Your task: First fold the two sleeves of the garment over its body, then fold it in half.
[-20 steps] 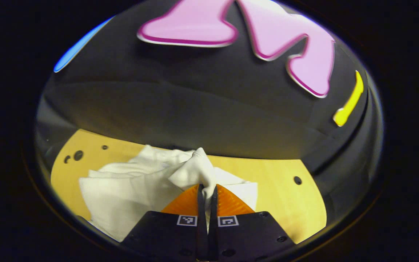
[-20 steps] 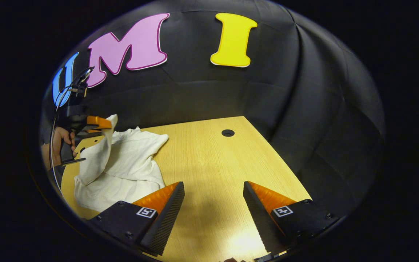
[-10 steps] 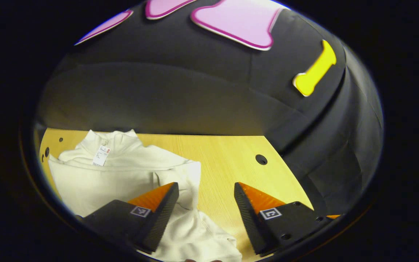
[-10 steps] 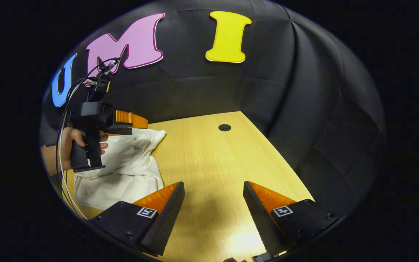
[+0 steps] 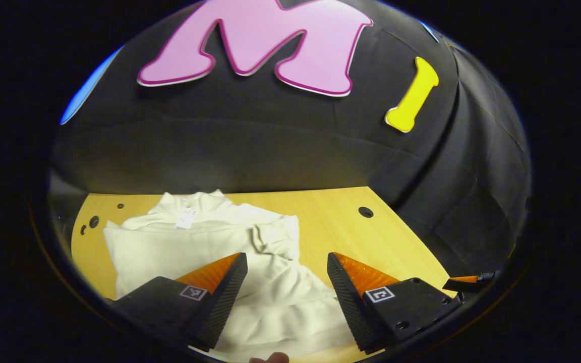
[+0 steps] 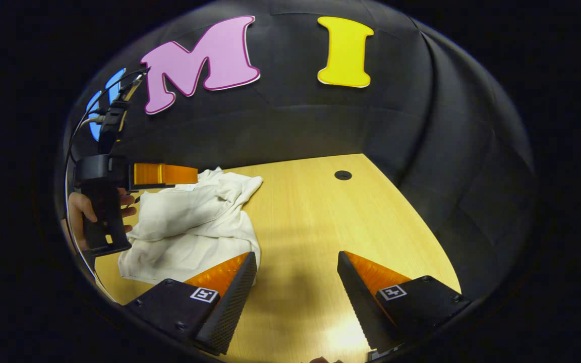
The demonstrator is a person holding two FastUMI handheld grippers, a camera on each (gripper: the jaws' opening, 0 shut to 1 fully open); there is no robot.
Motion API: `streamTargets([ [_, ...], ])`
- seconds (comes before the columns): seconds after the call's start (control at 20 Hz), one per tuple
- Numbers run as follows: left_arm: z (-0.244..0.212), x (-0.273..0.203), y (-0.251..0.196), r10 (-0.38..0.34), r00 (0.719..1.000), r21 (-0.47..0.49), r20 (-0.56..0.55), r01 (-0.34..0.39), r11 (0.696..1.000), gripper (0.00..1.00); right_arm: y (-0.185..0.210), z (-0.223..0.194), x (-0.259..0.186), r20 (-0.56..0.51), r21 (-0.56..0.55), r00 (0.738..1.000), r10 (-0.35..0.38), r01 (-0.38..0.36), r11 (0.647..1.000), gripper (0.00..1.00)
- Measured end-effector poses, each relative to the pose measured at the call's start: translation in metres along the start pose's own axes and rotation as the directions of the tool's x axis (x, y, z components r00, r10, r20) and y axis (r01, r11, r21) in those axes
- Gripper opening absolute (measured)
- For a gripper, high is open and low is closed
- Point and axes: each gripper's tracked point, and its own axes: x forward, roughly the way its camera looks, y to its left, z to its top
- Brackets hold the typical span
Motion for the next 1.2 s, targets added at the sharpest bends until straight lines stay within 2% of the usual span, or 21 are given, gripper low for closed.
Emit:
streamTargets([
  [0.2, -0.04, -0.048, 0.066, 0.106, 0.994, -0.052, -0.017, -0.107, 0.993, 0.97, 0.029, -0.017, 0.007, -0.038, -0.012, 0.997, 0.061, -0.061, 0.998, 0.99],
  [0.35, -0.084, -0.084, 0.122, 0.2, 0.978, -0.119, -0.066, -0.206, 0.971, 0.98, 0.051, -0.03, 0.017, -0.073, 0.0, 0.992, 0.099, -0.099, 0.995, 0.99],
  [0.45, -0.113, -0.106, 0.16, 0.272, 0.957, -0.164, -0.102, -0.286, 0.944, 0.98, 0.064, -0.038, 0.025, -0.089, 0.021, 0.988, 0.126, -0.125, 0.992, 0.99],
  [0.55, -0.147, -0.123, 0.195, 0.33, 0.932, -0.234, -0.152, -0.358, 0.904, 0.98, 0.073, -0.046, 0.036, -0.106, 0.025, 0.986, 0.13, -0.128, 0.991, 0.99],
  [0.7, -0.189, -0.139, 0.231, 0.367, 0.905, -0.325, -0.215, -0.421, 0.847, 0.98, 0.083, -0.063, 0.051, -0.161, 0.039, 0.978, 0.13, -0.125, 0.991, 0.99],
  [0.85, -0.22, -0.149, 0.256, 0.39, 0.882, -0.347, -0.264, -0.464, 0.815, 0.98, 0.09, -0.077, 0.064, -0.203, 0.059, 0.973, 0.111, -0.101, 0.993, 0.99],
  [1.05, -0.239, -0.144, 0.269, 0.391, 0.869, -0.314, -0.302, -0.478, 0.82, 0.98, 0.1, -0.092, 0.08, -0.23, 0.035, 0.968, 0.098, -0.093, 0.995, 0.99],
  [1.2, -0.235, -0.133, 0.268, 0.388, 0.874, -0.248, -0.293, -0.462, 0.852, 0.98, 0.101, -0.105, 0.092, -0.266, 0.045, 0.962, 0.065, -0.055, 0.998, 0.99],
])
